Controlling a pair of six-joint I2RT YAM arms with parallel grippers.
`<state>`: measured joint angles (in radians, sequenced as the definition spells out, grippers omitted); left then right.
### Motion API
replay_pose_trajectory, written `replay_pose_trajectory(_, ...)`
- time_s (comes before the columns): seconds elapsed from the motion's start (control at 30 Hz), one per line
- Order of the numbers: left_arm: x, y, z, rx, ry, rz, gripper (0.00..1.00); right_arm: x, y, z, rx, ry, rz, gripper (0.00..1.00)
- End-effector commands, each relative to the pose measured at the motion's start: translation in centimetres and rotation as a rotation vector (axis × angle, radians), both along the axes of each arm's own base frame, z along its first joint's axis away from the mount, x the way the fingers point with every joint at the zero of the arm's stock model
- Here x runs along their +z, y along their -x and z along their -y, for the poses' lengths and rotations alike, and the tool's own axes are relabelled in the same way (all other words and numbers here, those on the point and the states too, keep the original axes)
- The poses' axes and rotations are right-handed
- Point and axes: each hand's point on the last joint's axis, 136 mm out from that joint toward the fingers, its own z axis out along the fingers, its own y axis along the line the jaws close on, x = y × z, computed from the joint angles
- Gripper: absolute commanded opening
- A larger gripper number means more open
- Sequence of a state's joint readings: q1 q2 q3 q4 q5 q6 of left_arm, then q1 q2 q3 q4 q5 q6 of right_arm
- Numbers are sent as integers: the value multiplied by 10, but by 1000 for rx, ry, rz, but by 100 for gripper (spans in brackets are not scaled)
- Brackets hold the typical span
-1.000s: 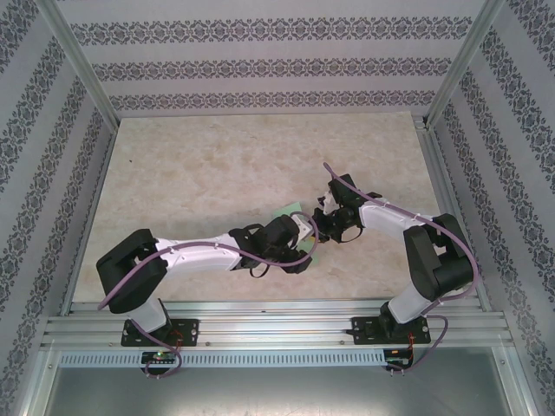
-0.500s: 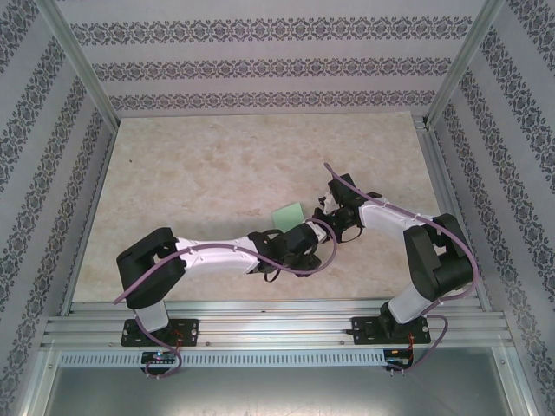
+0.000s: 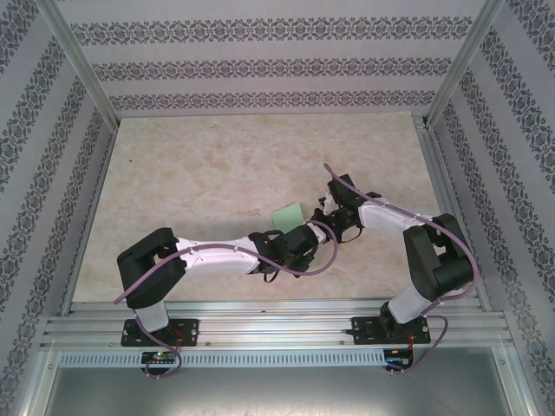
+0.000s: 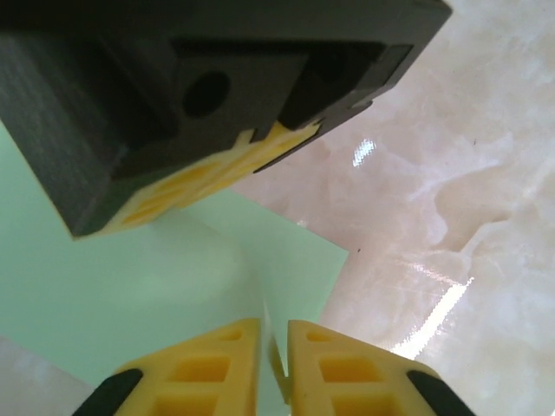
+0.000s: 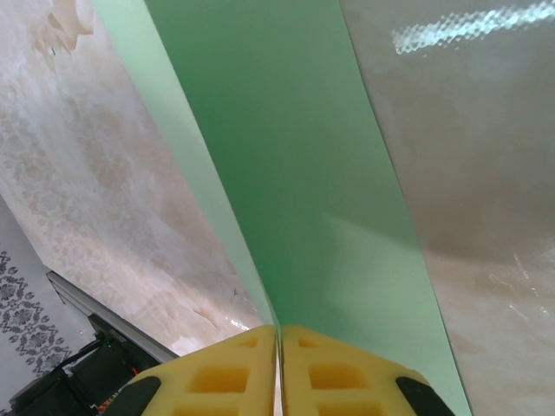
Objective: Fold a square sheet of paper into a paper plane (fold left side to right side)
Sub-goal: Fold the triangle a second time at the center of the table.
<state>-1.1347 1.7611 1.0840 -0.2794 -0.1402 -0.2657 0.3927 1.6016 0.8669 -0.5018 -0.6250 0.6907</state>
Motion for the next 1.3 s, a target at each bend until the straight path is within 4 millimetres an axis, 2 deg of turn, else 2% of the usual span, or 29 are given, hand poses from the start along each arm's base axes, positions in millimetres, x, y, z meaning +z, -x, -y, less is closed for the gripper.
replay_pose_trajectory(0.0,11,6,-3,-29,20,-16,8,3,-6,-3,1,5,18,14)
replay_pose_trajectory(0.13,14,6,-3,-39,86,-72,0,10,-10,-2,9,4,59,21)
replay_pose_trajectory(0.2,17,6,-1,-50,130,-109,0,17,-14,0,8,1,98,26)
replay_pose_trajectory(0.37,24,1,-2,-68,232,-199,0,37,-19,16,-16,15,209,50)
replay_pose_trajectory(0.47,27,-5,-7,-63,282,-239,0,41,-16,26,-36,9,243,54)
replay_pose_trajectory(0.53,28,-9,-11,-60,306,-265,0,39,-10,29,-37,0,250,51)
replay_pose_trajectory(0.73,29,-18,-22,-52,363,-325,0,21,7,24,-51,-61,225,27)
replay_pose_trajectory(0.83,25,-20,-28,-43,363,-342,1,14,14,22,-52,-69,209,19)
replay_pose_trajectory(1.07,22,-28,-41,-7,369,-351,3,-8,30,9,-30,-60,165,8)
replay_pose_trajectory(1.27,20,-32,-45,3,365,-354,4,-24,36,1,-14,-34,126,6)
